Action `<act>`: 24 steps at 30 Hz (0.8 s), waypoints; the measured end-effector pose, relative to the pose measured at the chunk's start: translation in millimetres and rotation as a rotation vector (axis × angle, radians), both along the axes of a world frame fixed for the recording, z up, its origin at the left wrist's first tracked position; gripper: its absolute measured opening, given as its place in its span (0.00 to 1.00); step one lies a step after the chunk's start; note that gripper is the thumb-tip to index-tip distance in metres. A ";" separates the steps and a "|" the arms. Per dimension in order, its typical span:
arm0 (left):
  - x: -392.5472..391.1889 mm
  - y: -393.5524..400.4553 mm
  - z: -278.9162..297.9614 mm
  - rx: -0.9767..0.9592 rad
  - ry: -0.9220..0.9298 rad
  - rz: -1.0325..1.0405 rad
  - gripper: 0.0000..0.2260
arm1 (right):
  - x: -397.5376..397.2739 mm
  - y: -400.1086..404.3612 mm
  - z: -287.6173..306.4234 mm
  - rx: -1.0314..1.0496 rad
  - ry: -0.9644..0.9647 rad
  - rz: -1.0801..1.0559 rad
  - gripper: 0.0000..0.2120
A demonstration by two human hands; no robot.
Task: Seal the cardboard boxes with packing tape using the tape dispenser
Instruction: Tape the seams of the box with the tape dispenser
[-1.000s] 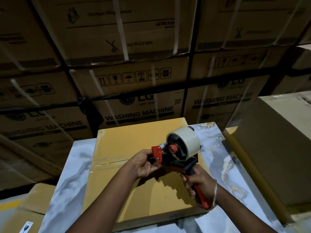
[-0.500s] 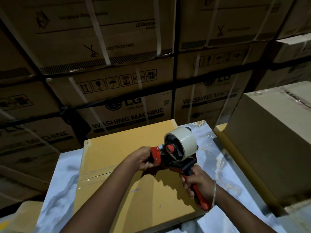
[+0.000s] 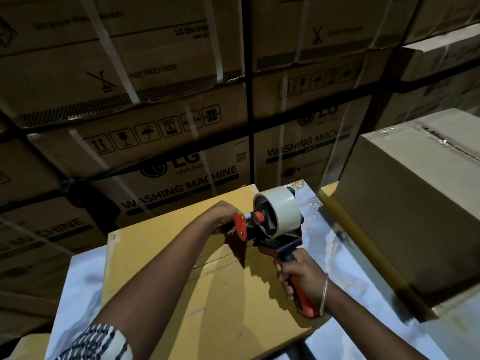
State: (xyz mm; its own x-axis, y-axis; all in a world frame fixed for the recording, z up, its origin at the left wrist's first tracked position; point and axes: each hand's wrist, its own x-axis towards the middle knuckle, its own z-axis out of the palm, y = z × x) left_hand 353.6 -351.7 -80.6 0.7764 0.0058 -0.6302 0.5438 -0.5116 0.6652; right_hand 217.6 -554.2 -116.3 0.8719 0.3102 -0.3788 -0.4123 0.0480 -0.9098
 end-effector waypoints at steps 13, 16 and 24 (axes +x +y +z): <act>92.9 -58.4 -4.3 0.310 -0.365 -0.127 0.06 | 32.2 -9.5 -3.5 0.045 0.004 -0.154 0.04; 113.5 -59.0 -9.3 0.376 -0.441 -0.089 0.05 | 38.6 -10.1 -3.3 0.107 0.031 -0.181 0.05; 143.6 -58.1 -30.4 0.435 -0.460 -0.092 0.07 | 51.6 -10.0 -7.7 0.066 0.069 -0.202 0.06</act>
